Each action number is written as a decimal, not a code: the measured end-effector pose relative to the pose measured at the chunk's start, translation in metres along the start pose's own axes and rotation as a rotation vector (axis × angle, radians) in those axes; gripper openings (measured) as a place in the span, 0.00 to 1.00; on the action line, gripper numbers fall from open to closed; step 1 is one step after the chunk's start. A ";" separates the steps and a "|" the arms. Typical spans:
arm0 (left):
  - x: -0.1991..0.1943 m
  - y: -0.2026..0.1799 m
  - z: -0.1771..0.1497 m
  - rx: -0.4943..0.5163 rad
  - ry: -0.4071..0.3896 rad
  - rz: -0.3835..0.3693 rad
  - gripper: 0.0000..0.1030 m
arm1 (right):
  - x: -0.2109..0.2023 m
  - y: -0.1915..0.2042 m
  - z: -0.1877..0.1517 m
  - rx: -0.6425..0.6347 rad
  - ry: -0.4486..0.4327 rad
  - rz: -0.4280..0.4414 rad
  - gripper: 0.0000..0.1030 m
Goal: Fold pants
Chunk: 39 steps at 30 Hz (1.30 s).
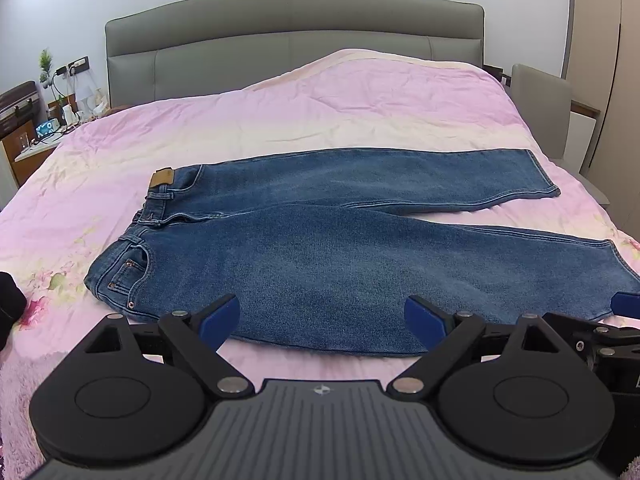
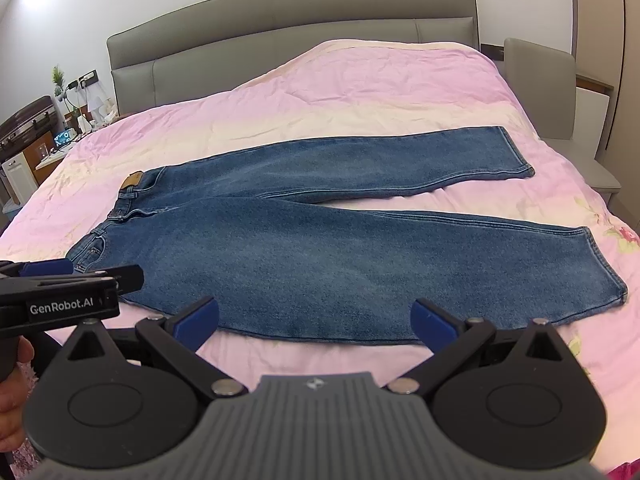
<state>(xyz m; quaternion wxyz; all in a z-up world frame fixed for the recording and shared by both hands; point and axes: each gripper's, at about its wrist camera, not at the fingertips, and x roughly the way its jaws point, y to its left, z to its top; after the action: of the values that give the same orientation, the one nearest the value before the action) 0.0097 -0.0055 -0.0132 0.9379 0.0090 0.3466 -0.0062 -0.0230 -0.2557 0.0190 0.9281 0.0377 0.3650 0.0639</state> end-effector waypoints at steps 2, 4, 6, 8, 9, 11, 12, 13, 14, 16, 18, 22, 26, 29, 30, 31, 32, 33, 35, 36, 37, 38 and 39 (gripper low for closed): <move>0.000 0.000 0.000 -0.001 0.000 -0.001 1.00 | 0.000 0.000 0.000 0.002 0.000 0.000 0.95; 0.000 0.000 0.000 -0.001 0.001 -0.001 1.00 | 0.001 0.000 0.001 0.002 0.001 -0.001 0.95; 0.000 -0.001 0.000 -0.001 0.002 0.000 1.00 | 0.001 0.000 0.001 0.003 0.001 -0.001 0.95; 0.000 -0.002 0.000 0.002 0.004 0.001 1.00 | 0.001 -0.001 0.001 0.005 -0.001 0.000 0.95; 0.000 -0.002 0.000 0.004 0.005 0.001 1.00 | 0.001 -0.001 0.001 0.006 -0.001 0.000 0.95; 0.001 -0.003 0.000 0.006 0.007 0.000 1.00 | 0.002 -0.001 0.001 0.007 0.000 0.000 0.95; 0.002 -0.004 0.000 0.009 0.010 -0.002 1.00 | 0.001 -0.001 0.001 0.007 -0.002 0.000 0.95; 0.003 -0.004 0.000 0.013 0.013 -0.006 1.00 | 0.002 -0.002 0.001 0.007 -0.004 0.000 0.95; 0.003 -0.003 0.001 0.016 0.015 -0.012 1.00 | 0.002 -0.002 0.001 0.005 -0.005 -0.001 0.95; 0.003 -0.001 0.004 0.020 0.020 -0.035 1.00 | 0.002 -0.005 0.001 -0.003 -0.013 -0.004 0.95; 0.004 0.003 0.010 0.032 0.033 -0.054 0.95 | 0.001 -0.010 0.003 -0.014 -0.034 -0.007 0.95; 0.006 0.011 0.021 0.109 0.047 -0.066 0.84 | 0.003 -0.024 0.012 -0.071 -0.072 -0.027 0.95; 0.011 0.018 0.033 0.194 0.037 -0.078 0.71 | 0.013 -0.045 0.021 -0.166 -0.078 -0.047 0.95; 0.018 0.027 0.039 0.250 0.007 -0.104 0.60 | 0.028 -0.063 0.027 -0.240 -0.056 -0.048 0.95; 0.021 0.030 0.040 0.266 0.001 -0.105 0.60 | 0.035 -0.069 0.029 -0.263 -0.036 -0.053 0.95; 0.024 0.032 0.042 0.288 0.001 -0.100 0.60 | 0.041 -0.073 0.031 -0.288 -0.009 -0.048 0.95; 0.028 0.033 0.043 0.308 0.005 -0.089 0.60 | 0.048 -0.078 0.034 -0.315 0.026 -0.043 0.93; 0.032 0.035 0.043 0.323 0.010 -0.075 0.60 | 0.054 -0.081 0.036 -0.337 0.057 -0.040 0.88; 0.043 0.039 0.043 0.345 0.035 -0.060 0.60 | 0.066 -0.086 0.040 -0.385 0.113 -0.037 0.86; 0.049 0.040 0.043 0.364 0.057 -0.059 0.60 | 0.073 -0.089 0.040 -0.407 0.135 -0.038 0.86; 0.057 0.043 0.042 0.403 0.092 -0.071 0.60 | 0.080 -0.091 0.040 -0.430 0.159 -0.035 0.85; 0.064 0.043 0.041 0.451 0.123 -0.096 0.60 | 0.087 -0.092 0.040 -0.451 0.186 -0.030 0.83; 0.070 0.045 0.040 0.499 0.148 -0.130 0.60 | 0.093 -0.093 0.040 -0.468 0.215 -0.026 0.81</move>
<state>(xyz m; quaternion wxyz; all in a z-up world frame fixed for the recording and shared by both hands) 0.0900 0.0380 -0.0283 0.8765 0.2180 0.4019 -0.1508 0.0801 -0.3353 -0.0252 0.8682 -0.1897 0.4372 0.1384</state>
